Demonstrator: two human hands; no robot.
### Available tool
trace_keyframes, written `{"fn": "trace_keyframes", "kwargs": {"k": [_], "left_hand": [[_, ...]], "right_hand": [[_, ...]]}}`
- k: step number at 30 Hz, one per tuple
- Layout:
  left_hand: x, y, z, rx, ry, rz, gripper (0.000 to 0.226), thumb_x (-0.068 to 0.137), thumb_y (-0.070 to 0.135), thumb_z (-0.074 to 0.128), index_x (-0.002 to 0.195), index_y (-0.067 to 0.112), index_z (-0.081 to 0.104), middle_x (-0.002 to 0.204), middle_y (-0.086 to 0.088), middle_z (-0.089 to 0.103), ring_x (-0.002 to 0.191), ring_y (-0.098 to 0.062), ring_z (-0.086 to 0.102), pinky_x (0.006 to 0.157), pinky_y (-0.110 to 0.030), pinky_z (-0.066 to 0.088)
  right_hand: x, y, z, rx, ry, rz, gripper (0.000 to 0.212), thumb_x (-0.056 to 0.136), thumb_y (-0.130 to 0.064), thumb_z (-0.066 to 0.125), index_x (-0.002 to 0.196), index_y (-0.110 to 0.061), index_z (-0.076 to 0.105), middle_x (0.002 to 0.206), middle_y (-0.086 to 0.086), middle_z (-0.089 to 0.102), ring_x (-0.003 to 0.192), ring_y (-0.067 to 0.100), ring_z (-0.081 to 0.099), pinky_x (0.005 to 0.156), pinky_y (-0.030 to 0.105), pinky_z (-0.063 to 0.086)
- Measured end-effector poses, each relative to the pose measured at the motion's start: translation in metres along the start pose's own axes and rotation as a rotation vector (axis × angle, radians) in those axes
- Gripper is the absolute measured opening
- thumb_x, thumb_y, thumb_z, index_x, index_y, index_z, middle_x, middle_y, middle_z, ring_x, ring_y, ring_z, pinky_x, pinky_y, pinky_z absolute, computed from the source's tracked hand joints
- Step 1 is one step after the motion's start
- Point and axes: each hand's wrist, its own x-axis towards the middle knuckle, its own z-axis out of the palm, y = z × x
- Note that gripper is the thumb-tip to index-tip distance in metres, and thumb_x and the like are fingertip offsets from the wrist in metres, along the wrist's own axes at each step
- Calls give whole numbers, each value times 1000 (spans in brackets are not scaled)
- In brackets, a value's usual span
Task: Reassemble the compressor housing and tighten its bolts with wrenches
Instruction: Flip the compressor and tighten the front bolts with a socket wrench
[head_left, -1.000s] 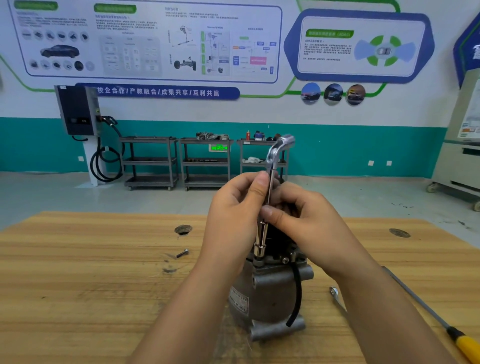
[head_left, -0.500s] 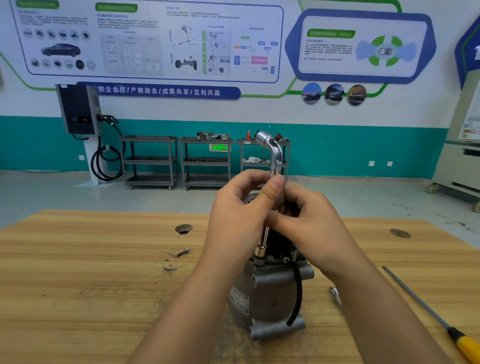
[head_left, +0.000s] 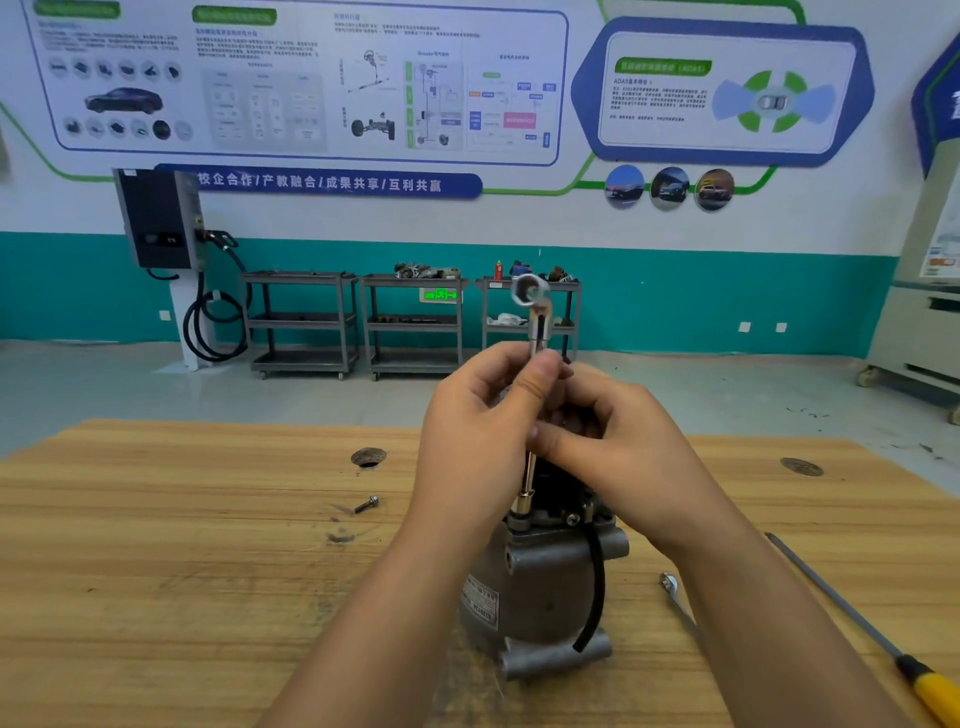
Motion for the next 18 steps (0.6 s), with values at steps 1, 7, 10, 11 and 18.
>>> {"fn": "trace_keyframes", "kwargs": {"k": [1, 7, 10, 11, 18], "left_hand": [[0, 0, 0, -12, -5, -5, 18, 88, 29, 55, 79, 21, 68, 77, 6, 69, 79, -9, 66, 70, -23, 53], [0, -1, 2, -29, -10, -41, 33, 79, 45, 50, 88, 22, 72, 90, -1, 72, 90, -18, 68, 81, -34, 55], [1, -1, 1, 17, 16, 5, 13, 85, 32, 58, 86, 22, 67, 83, 3, 70, 84, -14, 66, 76, -27, 55], [1, -1, 1, 13, 25, 6, 10, 88, 26, 58, 82, 21, 65, 79, 4, 68, 81, -15, 66, 73, -26, 55], [0, -2, 2, -22, 31, 5, 23, 95, 23, 48, 80, 23, 66, 76, 5, 67, 79, -19, 66, 72, -31, 55]], "right_hand": [[0, 0, -1, 1, -12, 3, 11, 81, -18, 69, 92, -19, 70, 93, 6, 63, 88, 24, 60, 80, 49, 50], [0, 3, 0, -7, 47, 6, 8, 74, -17, 73, 79, -15, 67, 76, -8, 60, 67, 7, 52, 63, 26, 46], [1, 2, 0, 2, 34, 9, 14, 76, -17, 72, 90, -14, 68, 88, 9, 64, 82, 26, 60, 75, 48, 51], [1, 1, -1, 10, 12, -1, 13, 78, -16, 71, 90, -17, 70, 91, 10, 64, 85, 28, 60, 78, 50, 50], [1, 3, -2, 12, 46, 13, 9, 76, -15, 73, 74, -21, 67, 74, 3, 57, 68, 16, 52, 65, 33, 47]]}}
